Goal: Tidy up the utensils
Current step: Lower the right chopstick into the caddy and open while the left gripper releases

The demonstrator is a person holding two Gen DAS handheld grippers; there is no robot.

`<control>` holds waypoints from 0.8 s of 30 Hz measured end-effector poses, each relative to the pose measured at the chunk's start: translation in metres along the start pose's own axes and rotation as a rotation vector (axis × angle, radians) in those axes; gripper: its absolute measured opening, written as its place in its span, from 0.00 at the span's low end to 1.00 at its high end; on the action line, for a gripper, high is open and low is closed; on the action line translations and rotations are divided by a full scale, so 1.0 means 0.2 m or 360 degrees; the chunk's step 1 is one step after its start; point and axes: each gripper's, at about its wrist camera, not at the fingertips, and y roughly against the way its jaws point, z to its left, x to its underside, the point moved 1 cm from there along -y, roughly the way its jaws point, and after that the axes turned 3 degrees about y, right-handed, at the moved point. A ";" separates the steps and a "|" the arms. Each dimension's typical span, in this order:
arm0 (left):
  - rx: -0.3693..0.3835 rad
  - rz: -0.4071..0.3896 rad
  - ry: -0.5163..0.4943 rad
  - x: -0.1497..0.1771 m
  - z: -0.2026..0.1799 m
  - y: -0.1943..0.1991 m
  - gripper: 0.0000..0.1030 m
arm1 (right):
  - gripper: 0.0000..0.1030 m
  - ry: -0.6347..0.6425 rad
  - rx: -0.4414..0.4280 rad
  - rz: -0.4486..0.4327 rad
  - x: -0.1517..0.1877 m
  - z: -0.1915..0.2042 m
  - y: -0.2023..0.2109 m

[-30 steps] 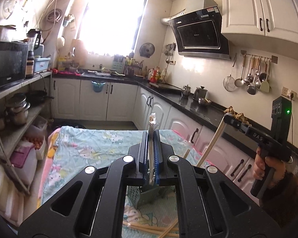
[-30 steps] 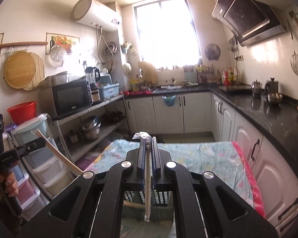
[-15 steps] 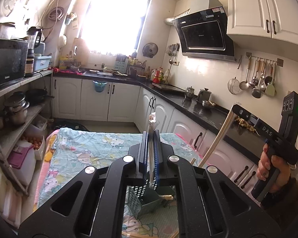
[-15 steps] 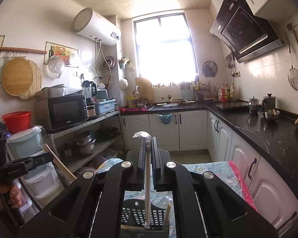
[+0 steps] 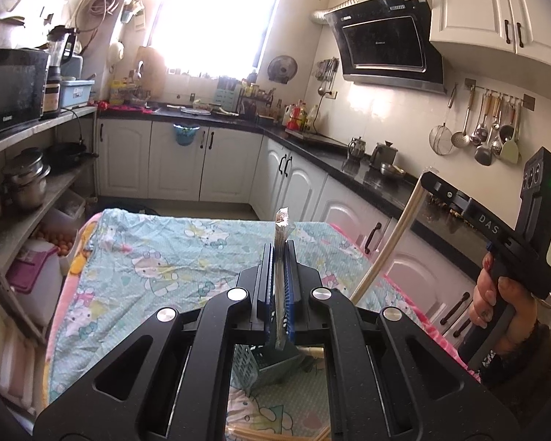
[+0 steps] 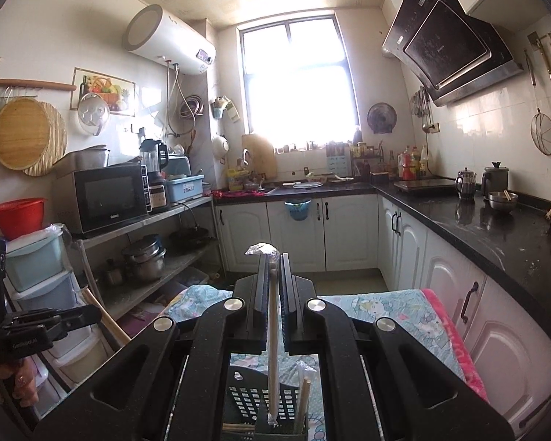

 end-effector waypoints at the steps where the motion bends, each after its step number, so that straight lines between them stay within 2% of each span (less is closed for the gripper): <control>1: -0.0005 0.0008 -0.0001 0.01 0.00 -0.01 0.03 | 0.05 0.0000 0.0002 0.0006 0.01 0.00 -0.01; 24: -0.0034 0.0207 0.0061 0.19 0.06 -0.23 0.03 | 0.06 -0.0069 0.0019 0.0260 0.28 -0.01 -0.26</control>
